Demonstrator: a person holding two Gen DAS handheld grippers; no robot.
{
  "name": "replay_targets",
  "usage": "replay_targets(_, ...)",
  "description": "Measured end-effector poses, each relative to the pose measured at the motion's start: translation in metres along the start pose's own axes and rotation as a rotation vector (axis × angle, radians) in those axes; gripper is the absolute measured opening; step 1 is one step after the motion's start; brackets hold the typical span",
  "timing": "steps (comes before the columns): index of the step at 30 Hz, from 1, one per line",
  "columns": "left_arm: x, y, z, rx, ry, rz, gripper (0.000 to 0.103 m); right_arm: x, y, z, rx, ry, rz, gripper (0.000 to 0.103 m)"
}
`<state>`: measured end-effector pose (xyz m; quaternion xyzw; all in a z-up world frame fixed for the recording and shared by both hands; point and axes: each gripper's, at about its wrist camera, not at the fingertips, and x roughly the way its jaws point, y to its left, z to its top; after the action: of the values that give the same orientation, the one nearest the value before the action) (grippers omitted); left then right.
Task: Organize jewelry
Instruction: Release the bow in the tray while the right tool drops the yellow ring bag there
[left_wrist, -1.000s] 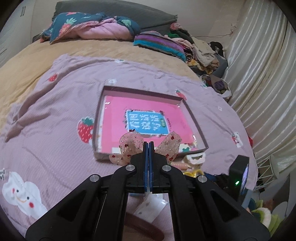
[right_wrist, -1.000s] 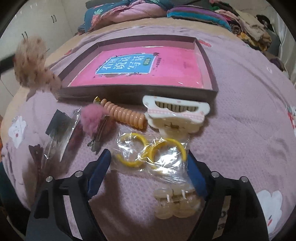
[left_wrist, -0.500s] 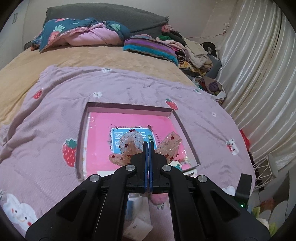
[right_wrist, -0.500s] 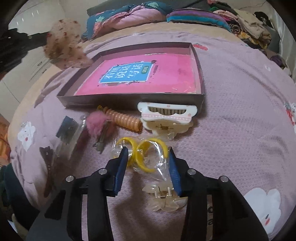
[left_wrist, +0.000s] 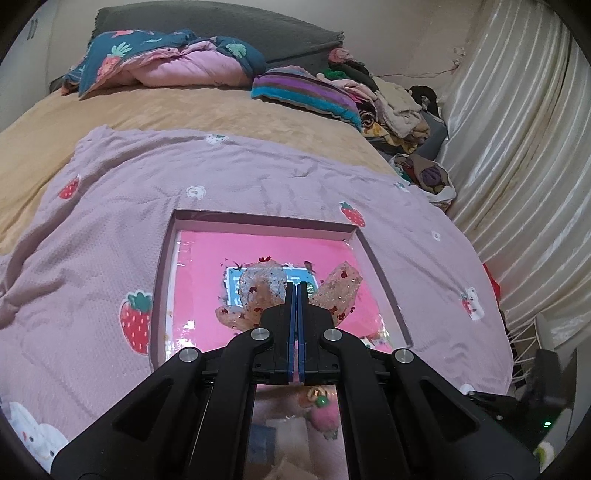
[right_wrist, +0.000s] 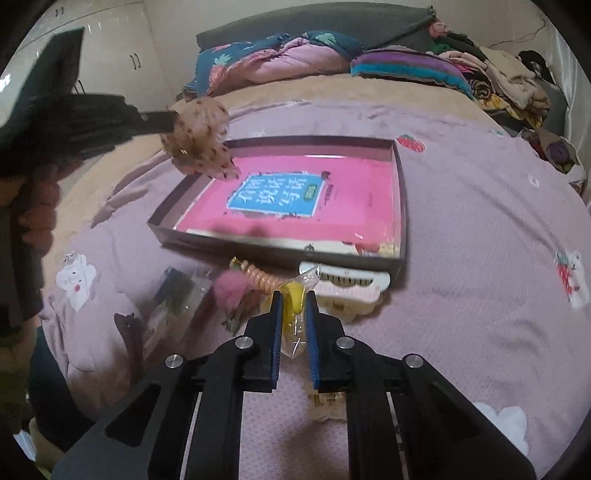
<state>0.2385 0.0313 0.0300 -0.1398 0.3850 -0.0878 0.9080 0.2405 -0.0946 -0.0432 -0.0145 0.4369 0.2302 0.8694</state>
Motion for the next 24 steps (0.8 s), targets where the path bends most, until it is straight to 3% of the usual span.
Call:
replay_targets(5, 0.010, 0.010, 0.002, -0.017, 0.010, 0.007, 0.000, -0.011, 0.002, 0.018, -0.008, -0.040, 0.012, 0.010)
replay_targets(14, 0.031, 0.031, 0.000, -0.040, 0.035, 0.039, 0.000, -0.018, -0.009, 0.082, -0.007, -0.154, 0.001, 0.010)
replay_targets(24, 0.049, 0.054, -0.005, -0.032, 0.059, 0.107, 0.000, 0.048, -0.023, 0.106, 0.060, -0.052, 0.040, 0.010)
